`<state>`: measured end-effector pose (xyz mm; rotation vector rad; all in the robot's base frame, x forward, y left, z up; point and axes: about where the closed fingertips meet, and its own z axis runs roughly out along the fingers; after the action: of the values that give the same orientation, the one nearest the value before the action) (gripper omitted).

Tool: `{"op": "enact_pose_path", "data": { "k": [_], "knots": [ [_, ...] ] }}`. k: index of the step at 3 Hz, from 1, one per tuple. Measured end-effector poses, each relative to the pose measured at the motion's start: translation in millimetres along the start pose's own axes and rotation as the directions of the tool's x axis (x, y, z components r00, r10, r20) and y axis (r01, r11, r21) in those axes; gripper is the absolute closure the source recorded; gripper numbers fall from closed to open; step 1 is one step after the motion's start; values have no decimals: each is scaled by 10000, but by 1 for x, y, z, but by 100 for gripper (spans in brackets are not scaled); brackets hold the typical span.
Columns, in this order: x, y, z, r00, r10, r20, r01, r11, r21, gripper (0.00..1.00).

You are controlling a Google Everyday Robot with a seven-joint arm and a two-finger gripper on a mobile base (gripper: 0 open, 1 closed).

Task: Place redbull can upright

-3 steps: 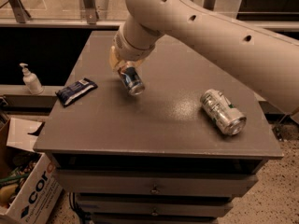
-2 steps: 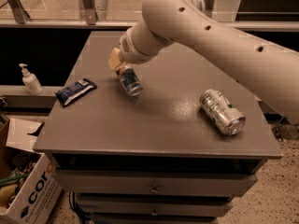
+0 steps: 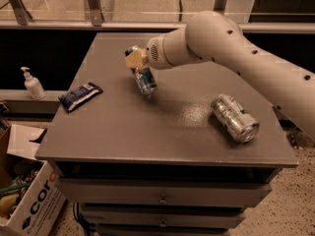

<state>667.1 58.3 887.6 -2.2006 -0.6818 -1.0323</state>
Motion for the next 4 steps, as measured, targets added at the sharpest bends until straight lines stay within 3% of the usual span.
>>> {"op": "enact_pose_path", "data": {
  "k": [1,2,4],
  "knots": [
    [8,17,-20,9926,41,-1215,-58,9999,-131,100],
    [14,36,-48,9750,136,-2219,-230,9989,-397,100],
    [24,58,-81,9343,232,-3558,-496,9966,-651,100]
  ]
}}
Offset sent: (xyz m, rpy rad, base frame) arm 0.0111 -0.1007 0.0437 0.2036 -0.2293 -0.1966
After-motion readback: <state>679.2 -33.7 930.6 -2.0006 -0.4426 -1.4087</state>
